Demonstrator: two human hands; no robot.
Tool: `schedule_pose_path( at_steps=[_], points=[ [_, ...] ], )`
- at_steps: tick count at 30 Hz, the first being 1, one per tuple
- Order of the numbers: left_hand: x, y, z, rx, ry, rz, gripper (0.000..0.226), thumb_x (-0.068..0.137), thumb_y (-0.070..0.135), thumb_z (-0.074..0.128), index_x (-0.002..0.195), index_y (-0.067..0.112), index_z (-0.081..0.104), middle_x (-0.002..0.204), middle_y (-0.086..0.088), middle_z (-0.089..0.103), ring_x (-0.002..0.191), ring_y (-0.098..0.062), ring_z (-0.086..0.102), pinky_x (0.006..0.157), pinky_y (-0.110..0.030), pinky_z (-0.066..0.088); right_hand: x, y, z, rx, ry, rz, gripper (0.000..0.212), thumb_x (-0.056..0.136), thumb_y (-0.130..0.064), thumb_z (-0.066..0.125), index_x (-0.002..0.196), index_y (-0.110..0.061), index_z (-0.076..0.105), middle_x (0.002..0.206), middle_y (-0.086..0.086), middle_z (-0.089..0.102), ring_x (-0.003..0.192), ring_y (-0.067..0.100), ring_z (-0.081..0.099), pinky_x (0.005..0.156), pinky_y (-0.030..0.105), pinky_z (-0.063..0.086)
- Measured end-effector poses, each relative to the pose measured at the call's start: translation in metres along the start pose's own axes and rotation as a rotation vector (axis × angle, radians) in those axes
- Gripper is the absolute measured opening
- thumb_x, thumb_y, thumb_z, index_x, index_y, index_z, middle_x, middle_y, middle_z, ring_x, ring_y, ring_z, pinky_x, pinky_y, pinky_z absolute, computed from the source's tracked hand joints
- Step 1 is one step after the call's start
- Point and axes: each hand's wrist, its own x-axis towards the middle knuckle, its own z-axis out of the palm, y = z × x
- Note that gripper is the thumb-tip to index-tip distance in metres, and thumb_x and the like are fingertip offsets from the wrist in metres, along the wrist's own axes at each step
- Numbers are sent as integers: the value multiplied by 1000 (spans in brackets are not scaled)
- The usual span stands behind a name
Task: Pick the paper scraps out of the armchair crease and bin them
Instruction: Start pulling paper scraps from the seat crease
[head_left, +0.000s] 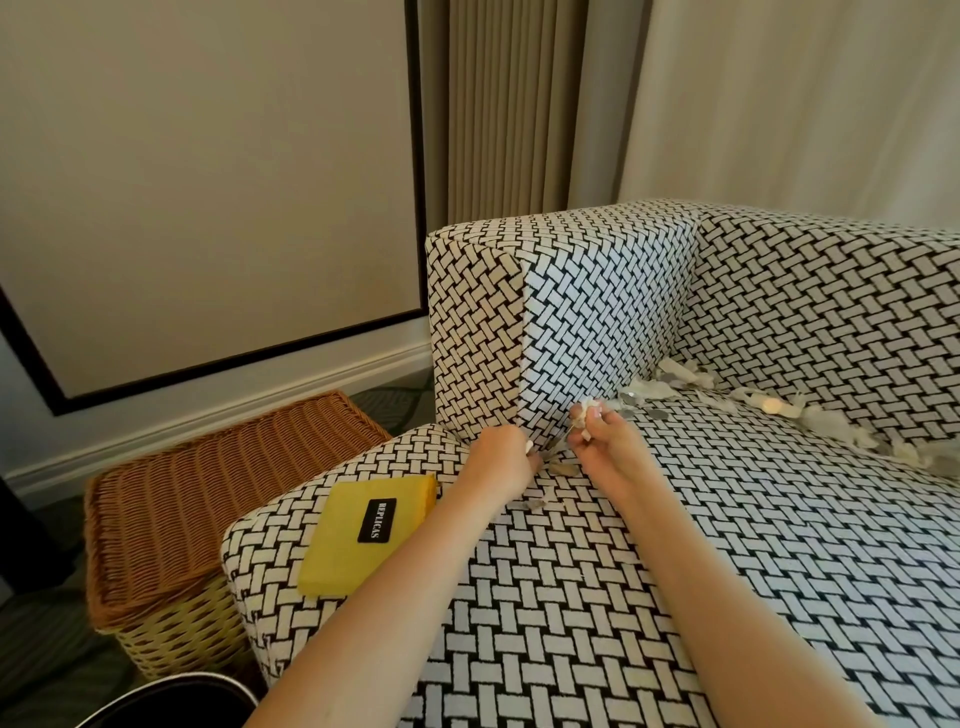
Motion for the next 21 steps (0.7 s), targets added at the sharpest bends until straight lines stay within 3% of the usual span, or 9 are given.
schedule_pose_path(
  at_steps=[4,8,11,14,17,20,21],
  points=[
    [-1,1,-3,-16,-26,-4,20,90,25,57,95,7,66,90,-8,64,78,-19,59,67,-28,47,-3,-14,4,102,-90,-29,20,94,4,32,95,-10,47,81,4,49,67,7,40,49,12,45],
    [-2,2,-18,-65,-242,-26,33,85,44,60,85,12,60,79,-3,58,67,-16,53,62,-27,42,-7,-18,9,49,-120,-57,20,94,2,31,90,-10,46,76,3,48,64,7,39,49,12,42],
    [-7,7,-31,41,-450,26,44,73,45,72,104,16,62,105,-1,56,89,-15,51,73,-27,41,-12,-25,11,108,-133,-66,24,93,4,26,90,-10,45,68,1,49,59,8,38,53,14,36],
    [-6,11,-34,147,-520,104,33,72,37,75,97,18,64,93,4,56,89,-14,51,72,-24,41,-17,-34,17,62,-146,-97,26,90,7,26,79,-10,43,58,0,44,55,9,31,60,19,28],
    [-5,10,-30,99,-485,78,21,77,32,73,90,18,64,79,6,57,79,-13,52,68,-24,42,-12,-25,16,-360,-17,-147,23,94,0,32,80,-10,47,58,-2,47,56,11,39,60,22,36],
    [-4,4,-25,31,-374,48,19,81,31,69,85,17,58,76,4,54,76,-15,53,67,-26,41,-6,-8,6,-1192,246,-277,24,95,-11,37,114,-8,52,89,3,57,66,10,49,59,22,42],
    [-5,2,-24,-15,-330,39,19,82,31,67,83,17,55,76,4,53,74,-15,52,65,-25,41,-3,-2,0,-1479,270,-331,29,95,-14,38,120,-8,51,101,7,57,78,13,53,68,25,45]
  ],
)
